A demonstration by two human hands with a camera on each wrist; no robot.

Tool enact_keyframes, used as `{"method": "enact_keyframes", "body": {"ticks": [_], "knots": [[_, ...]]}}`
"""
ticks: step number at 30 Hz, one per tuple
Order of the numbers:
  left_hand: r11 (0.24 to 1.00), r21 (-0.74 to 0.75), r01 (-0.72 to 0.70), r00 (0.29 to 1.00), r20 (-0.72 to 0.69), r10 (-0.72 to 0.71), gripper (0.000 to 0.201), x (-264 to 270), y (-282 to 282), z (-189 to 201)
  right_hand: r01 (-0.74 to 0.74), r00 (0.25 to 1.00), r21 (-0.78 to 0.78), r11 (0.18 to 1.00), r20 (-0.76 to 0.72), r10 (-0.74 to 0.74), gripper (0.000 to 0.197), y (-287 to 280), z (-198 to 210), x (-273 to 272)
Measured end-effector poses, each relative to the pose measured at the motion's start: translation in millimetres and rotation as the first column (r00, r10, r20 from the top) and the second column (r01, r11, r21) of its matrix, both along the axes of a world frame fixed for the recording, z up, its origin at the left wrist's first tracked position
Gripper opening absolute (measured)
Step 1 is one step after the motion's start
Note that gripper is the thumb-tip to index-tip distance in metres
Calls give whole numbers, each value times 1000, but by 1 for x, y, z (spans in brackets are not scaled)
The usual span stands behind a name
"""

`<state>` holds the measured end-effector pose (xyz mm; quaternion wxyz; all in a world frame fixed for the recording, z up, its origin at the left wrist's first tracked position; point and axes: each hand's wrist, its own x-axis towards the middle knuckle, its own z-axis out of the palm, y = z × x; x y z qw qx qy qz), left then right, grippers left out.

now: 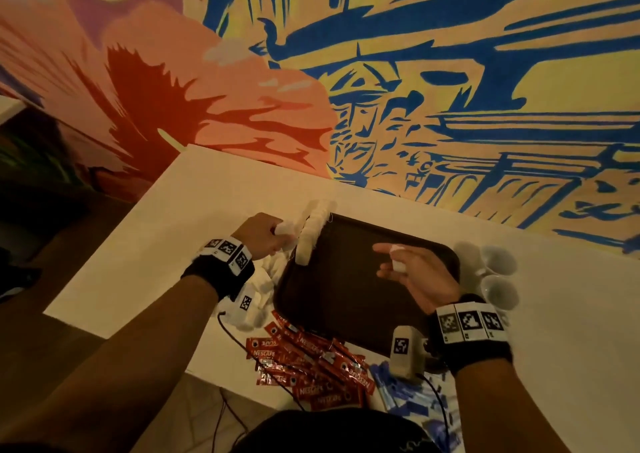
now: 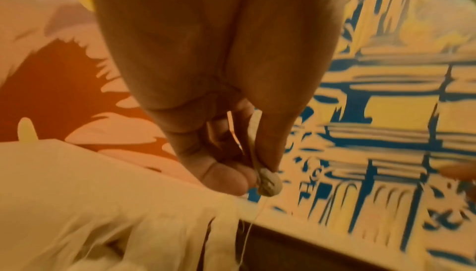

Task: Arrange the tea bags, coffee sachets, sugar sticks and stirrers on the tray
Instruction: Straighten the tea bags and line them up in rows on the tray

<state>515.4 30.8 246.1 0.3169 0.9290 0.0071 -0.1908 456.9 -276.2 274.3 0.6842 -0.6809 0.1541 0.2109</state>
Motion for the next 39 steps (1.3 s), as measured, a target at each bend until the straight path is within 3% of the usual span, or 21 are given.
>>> {"method": "enact_keyframes", "body": {"ticks": [3, 6, 13, 21, 33, 39], "knots": [[971, 184, 150, 984, -124, -128, 23, 13, -5, -33, -12, 998, -19, 1000, -57, 11, 21, 9, -7, 5], [935, 243, 258, 954, -218, -206, 24, 22, -6, -67, -29, 997, -8, 1000, -72, 28, 19, 17, -13, 10], [881, 307, 360, 931, -177, -319, 22, 34, -13, -112, -15, 994, -102, 995, -111, 4, 18, 35, -26, 22], [851, 345, 397, 918, -142, -370, 21, 59, -17, -132, 25, 987, -15, 1000, -159, -27, 24, 40, -35, 26], [820, 425, 383, 922, -125, -367, 27, 74, -24, -123, -2, 986, 68, 998, -168, 13, 32, 33, -41, 25], [837, 428, 342, 936, -78, -343, 40, 67, -27, -89, -65, 984, 118, 991, -156, 83, 26, 31, -35, 25]]}}
